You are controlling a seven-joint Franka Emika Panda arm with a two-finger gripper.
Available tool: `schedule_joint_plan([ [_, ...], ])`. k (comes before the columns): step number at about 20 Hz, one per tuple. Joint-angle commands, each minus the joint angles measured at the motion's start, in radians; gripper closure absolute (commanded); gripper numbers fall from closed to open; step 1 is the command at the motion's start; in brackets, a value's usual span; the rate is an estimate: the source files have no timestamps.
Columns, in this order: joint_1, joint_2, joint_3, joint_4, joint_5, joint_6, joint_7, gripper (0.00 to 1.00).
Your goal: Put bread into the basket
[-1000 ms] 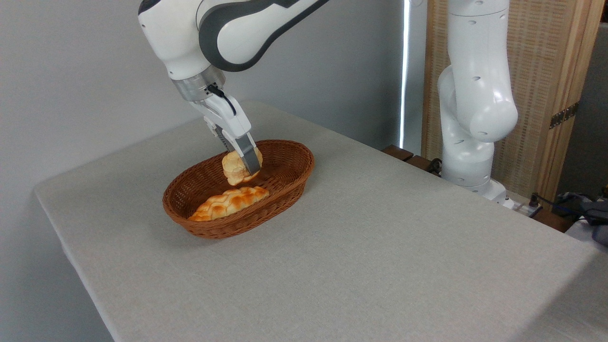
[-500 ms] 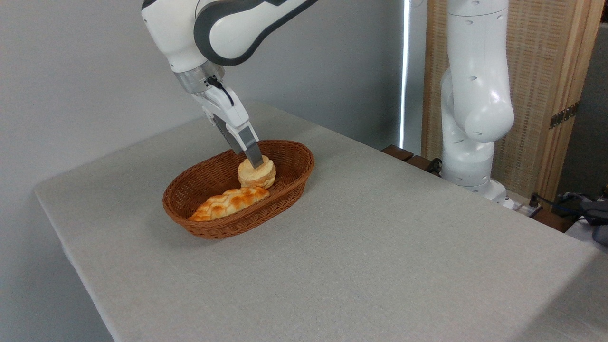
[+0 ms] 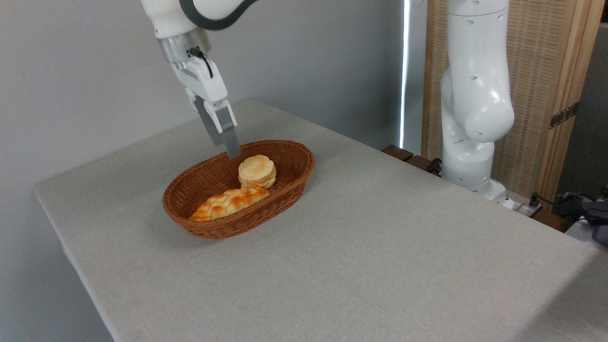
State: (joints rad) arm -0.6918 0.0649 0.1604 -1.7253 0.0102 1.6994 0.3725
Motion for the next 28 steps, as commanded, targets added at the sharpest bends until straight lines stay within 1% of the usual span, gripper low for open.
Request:
schedule_joint_plan([
  [1, 0.096, -0.005, 0.016, 0.076, 0.010, -0.009, 0.005, 0.00],
  [2, 0.162, -0.014, 0.004, 0.090, 0.008, -0.010, 0.012, 0.00],
  [4, 0.288, -0.016, -0.086, 0.133, 0.010, -0.012, 0.016, 0.00],
  [5, 0.349, -0.019, -0.117, 0.144, 0.010, -0.017, 0.017, 0.00],
  [6, 0.385, -0.034, -0.130, 0.144, 0.010, -0.029, 0.023, 0.00],
  [8, 0.411, -0.045, -0.125, 0.145, 0.010, -0.059, 0.084, 0.00],
  [9, 0.437, -0.048, -0.133, 0.145, 0.008, -0.064, 0.117, 0.00],
  [11, 0.481, -0.053, -0.165, 0.145, 0.010, -0.066, 0.118, 0.00],
  [13, 0.538, -0.053, -0.188, 0.147, 0.008, -0.073, 0.121, 0.00],
  [14, 0.546, -0.053, -0.185, 0.147, 0.008, -0.084, 0.121, 0.00],
  [16, 0.548, -0.053, -0.173, 0.170, 0.010, -0.093, 0.123, 0.00],
  [22, 0.552, -0.056, -0.171, 0.179, 0.011, -0.107, 0.125, 0.00],
  [23, 0.558, -0.066, -0.170, 0.176, 0.010, -0.107, 0.129, 0.00],
  [24, 0.575, -0.071, -0.170, 0.173, 0.010, -0.107, 0.129, 0.00],
  [27, 0.586, -0.080, -0.170, 0.173, 0.008, -0.130, 0.135, 0.00],
  [28, 0.586, -0.079, -0.173, 0.170, 0.010, -0.135, 0.161, 0.00],
])
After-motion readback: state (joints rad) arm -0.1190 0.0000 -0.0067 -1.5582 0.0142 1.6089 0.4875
